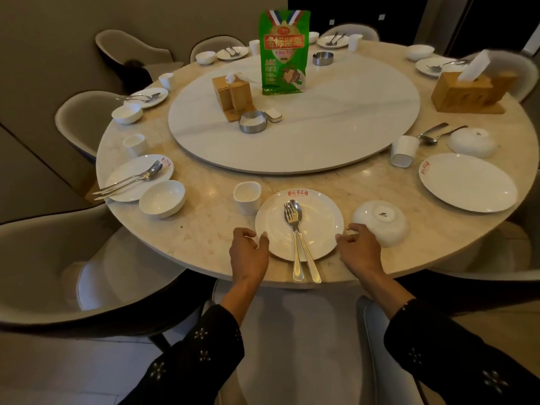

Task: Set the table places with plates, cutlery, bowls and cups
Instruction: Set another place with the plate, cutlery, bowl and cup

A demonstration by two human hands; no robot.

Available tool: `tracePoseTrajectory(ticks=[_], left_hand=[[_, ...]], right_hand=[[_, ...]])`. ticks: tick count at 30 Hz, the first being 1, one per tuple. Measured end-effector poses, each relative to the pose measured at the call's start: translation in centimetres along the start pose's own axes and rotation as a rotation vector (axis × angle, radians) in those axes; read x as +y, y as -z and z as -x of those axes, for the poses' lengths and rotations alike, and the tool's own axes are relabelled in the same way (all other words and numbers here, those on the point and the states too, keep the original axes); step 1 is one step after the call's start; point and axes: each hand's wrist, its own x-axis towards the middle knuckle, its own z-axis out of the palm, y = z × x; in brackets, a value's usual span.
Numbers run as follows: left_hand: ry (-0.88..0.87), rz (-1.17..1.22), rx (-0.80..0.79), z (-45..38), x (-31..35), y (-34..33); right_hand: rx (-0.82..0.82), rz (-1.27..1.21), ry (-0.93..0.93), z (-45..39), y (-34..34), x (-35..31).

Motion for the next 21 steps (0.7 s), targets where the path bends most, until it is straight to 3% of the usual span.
tracePoseTrajectory(ticks=[3,8,13,21], left_hand=[[-0.186,0.045,-0.065,1.1,1.8,-1.0],[-0.301,0.018,-0.267,2.8,6.6,-6.2],[-0.309,-0.115,-0.456,3.8,9.7,-11.8],[-0.105,-0.278,-0.583,4.6,10.5,-17.5]], right_hand=[[0.038,-0.001,0.085,0.3,2.0,-0.4],[0.125,0.026,0.18,-1.2,6.3,0.3],[0.121,0.089,0.132,-3.5,10.0,2.0],[-0.104,0.148,0.135,-5.9,11.1,3.6]])
